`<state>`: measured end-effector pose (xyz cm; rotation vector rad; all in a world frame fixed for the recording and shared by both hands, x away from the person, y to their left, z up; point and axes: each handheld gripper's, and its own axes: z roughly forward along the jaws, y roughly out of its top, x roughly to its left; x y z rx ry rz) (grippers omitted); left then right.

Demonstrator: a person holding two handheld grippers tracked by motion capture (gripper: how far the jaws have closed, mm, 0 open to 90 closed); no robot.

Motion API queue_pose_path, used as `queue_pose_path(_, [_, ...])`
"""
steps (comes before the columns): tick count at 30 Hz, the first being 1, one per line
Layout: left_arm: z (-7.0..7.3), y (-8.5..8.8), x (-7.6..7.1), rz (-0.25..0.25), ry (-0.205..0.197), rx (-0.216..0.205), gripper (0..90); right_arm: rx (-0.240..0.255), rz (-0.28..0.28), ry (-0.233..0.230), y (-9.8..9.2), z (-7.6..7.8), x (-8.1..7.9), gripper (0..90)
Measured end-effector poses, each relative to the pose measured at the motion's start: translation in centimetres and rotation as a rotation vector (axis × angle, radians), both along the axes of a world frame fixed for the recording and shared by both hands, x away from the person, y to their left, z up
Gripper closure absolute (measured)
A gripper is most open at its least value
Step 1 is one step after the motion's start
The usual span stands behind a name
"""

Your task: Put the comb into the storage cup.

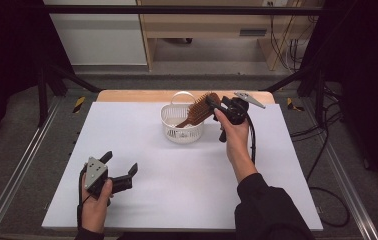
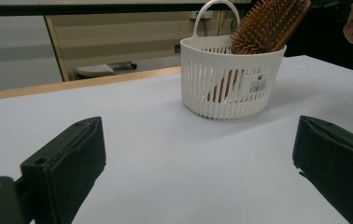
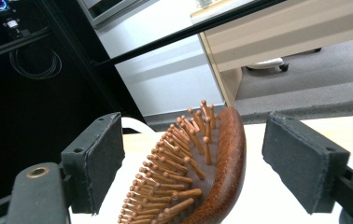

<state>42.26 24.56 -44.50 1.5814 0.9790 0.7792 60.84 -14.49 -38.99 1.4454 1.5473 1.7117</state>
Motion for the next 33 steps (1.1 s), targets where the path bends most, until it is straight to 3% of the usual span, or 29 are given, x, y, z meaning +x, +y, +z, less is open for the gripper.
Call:
queue_pose_path(11, [0.0, 0.0, 0.0, 0.001, 0.001, 0.0, 2.7, -0.062, 0.0, -0.016, 0.0, 0.9, -0.4, 18.2])
queue_pose_path(16, [0.0, 0.0, 0.0, 0.001, 0.0, 0.0, 2.7, -0.122, -0.003, -0.027, -0.1, 1.0, -0.5, 17.6])
queue_pose_path(24, [0.0, 0.2, 0.0, 0.004, 0.0, 0.001, 2.6, -0.142, -0.011, -0.042, -0.4, 1.7, -0.9, 16.9])
queue_pose_path(29, [0.2, 0.7, 0.1, 0.018, -0.011, -0.001, 2.2, -0.172, -0.003, -0.06, -0.5, 2.3, -1.4, 10.7])
queue_pose_path(31, [0.4, 1.1, 0.1, 0.032, -0.02, 0.003, 2.0, -0.191, -0.009, -0.05, -0.4, 2.5, -1.6, 4.4])
queue_pose_path(33, [0.4, 1.7, 0.2, 0.044, -0.019, -0.004, 1.8, -0.197, -0.015, -0.036, -0.5, 2.5, -1.7, 3.5])
